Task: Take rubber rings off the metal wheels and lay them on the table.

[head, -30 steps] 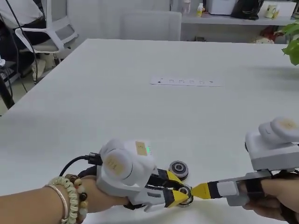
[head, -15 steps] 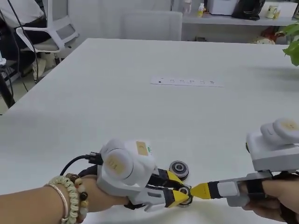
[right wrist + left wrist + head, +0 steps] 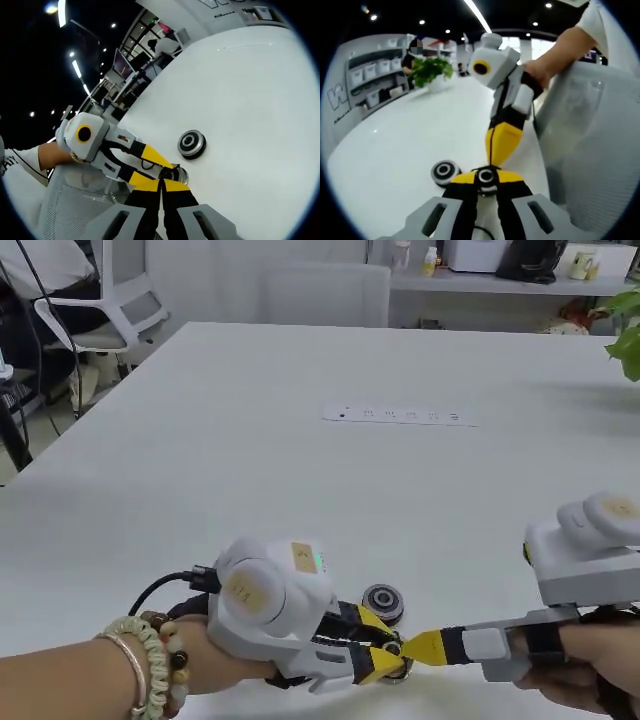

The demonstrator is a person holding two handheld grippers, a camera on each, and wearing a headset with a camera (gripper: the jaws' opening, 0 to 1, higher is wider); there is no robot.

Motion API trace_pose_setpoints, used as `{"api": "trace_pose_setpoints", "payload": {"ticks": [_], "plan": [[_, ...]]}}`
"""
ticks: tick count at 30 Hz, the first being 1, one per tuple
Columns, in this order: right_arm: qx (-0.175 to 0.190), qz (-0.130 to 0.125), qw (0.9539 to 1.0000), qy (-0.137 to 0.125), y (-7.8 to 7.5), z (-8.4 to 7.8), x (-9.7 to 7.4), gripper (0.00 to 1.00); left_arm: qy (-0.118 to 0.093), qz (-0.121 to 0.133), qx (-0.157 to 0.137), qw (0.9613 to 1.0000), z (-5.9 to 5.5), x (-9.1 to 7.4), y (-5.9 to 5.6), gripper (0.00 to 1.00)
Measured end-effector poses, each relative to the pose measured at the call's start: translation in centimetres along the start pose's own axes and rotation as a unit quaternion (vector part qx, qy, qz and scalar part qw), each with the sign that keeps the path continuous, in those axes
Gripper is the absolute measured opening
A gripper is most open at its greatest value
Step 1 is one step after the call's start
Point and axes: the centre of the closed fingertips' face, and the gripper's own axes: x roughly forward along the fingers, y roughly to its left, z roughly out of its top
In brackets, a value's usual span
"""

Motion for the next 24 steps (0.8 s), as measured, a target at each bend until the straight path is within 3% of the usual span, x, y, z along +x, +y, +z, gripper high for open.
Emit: {"api": "trace_pose_setpoints", "payload": {"ticks": [14,18,21,24], "plan": [[0.001,-0.036,0.9993,0.006,-1.0,-0.3,0.1,0.00,0.007,0.003,-0.005,1.0000,0.0,0.0,-0.1,0.14],[0.000,-0.040,0.9992,0.006,-1.0,-0.4,0.0,0.00,0.024,0.001,-0.009,0.9997,0.1,0.0,0.0,0.14],[-0.001,-0.044,0.9990,0.006,-1.0,-0.4,0.0,0.00,0.042,-0.004,0.006,0.9991,0.1,-0.2,-0.1,0.14],[0.003,-0.044,0.9990,0.002,-0.9,-0.2,-0.2,0.00,0.037,-0.019,0.027,0.9988,0.8,-0.8,-0.5,0.15]]}}
